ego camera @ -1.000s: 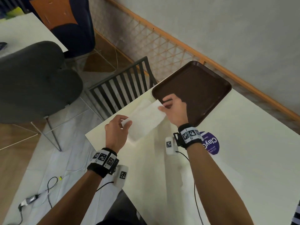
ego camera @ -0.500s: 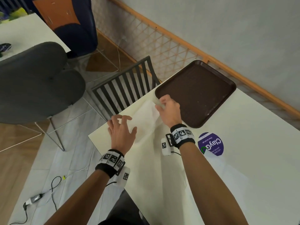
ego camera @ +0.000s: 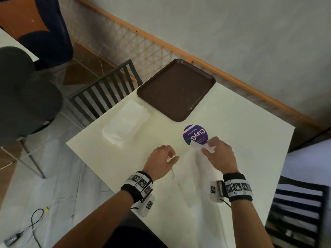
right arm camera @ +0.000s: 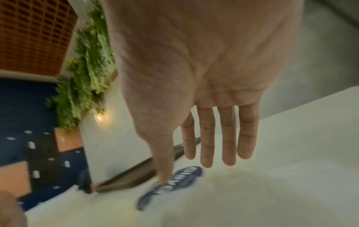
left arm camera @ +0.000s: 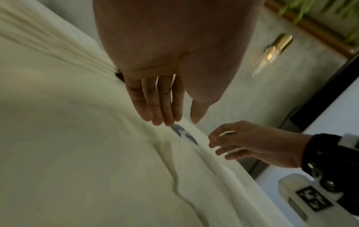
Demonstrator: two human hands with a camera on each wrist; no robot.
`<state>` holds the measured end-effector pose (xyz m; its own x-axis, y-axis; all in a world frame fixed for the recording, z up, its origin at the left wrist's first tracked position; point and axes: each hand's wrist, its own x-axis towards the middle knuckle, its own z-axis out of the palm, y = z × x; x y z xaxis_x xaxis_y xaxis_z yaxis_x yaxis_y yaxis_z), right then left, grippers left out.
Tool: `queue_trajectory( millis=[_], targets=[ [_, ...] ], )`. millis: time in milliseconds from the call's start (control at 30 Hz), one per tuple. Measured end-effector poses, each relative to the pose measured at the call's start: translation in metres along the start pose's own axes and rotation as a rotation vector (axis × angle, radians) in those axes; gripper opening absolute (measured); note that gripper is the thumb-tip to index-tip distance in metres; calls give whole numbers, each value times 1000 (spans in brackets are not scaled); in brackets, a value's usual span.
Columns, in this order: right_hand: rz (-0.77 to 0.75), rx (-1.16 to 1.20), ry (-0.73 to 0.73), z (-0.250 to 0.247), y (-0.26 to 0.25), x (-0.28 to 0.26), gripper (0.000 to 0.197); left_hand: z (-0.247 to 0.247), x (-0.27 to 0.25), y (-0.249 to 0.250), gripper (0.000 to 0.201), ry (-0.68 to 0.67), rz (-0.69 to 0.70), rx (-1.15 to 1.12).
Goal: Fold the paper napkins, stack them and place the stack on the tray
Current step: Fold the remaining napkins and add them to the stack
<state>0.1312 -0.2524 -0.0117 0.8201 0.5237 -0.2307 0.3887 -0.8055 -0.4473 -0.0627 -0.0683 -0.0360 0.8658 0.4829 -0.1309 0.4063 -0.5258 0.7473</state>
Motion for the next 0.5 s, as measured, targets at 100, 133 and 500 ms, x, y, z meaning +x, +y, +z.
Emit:
queue_trajectory(
  millis=[100,133,500],
  targets=[
    [80,-203,-119,1,36,-7,85,30,4,14,50,-122,-39,147],
    [90,-227,-141,1,42,-9,86,38,4,18,58,-147,-35,225],
    [-168,89,-165,-27,36,-25,44,42,12,28,103,-202,31,287]
  ],
)
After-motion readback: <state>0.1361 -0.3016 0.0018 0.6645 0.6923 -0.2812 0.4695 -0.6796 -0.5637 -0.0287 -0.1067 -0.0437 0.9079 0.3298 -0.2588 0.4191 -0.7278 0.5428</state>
